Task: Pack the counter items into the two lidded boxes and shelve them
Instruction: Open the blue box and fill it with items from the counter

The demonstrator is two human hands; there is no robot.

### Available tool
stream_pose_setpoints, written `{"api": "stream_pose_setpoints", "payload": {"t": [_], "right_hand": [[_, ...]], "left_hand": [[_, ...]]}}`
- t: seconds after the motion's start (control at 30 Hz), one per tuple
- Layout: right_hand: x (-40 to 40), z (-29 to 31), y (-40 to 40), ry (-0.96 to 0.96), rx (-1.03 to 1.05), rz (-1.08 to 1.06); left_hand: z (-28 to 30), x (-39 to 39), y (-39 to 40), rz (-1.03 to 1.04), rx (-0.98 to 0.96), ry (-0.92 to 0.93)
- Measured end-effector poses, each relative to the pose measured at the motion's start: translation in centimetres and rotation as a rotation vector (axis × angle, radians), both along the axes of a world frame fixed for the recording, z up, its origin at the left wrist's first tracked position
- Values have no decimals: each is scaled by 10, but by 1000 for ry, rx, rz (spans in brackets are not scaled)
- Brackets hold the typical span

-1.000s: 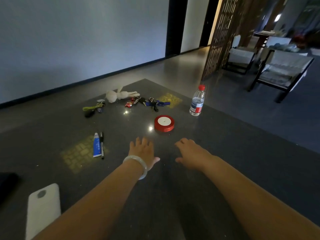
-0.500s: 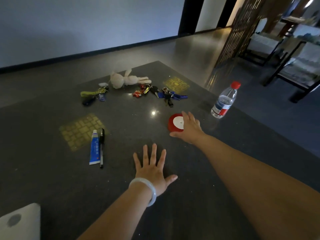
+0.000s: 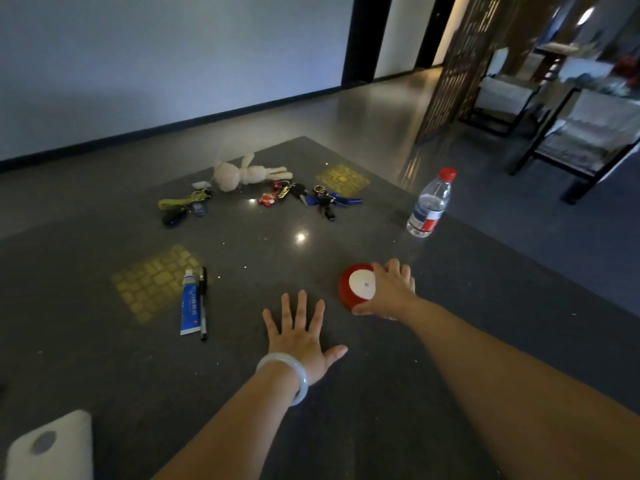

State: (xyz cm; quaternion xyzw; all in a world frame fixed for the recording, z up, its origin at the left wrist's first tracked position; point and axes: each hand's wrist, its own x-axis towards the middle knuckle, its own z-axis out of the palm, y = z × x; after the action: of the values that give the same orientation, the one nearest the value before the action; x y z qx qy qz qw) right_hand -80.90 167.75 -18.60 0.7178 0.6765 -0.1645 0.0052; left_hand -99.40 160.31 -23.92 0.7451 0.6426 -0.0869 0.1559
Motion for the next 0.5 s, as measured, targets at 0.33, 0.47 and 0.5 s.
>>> {"api": "stream_pose_setpoints", "payload": {"t": [0.33,0.47,0.5], "right_hand": [[64,6,-135,205,-33,-196],[89,33,-180,282,73,-199],[96,40,-193,287,110,-186]], "left_hand": [[40,39,-50,74,73,-539],[71,84,-73,105,-181,-901],[79,96,-82,122,-280,-1006]]}}
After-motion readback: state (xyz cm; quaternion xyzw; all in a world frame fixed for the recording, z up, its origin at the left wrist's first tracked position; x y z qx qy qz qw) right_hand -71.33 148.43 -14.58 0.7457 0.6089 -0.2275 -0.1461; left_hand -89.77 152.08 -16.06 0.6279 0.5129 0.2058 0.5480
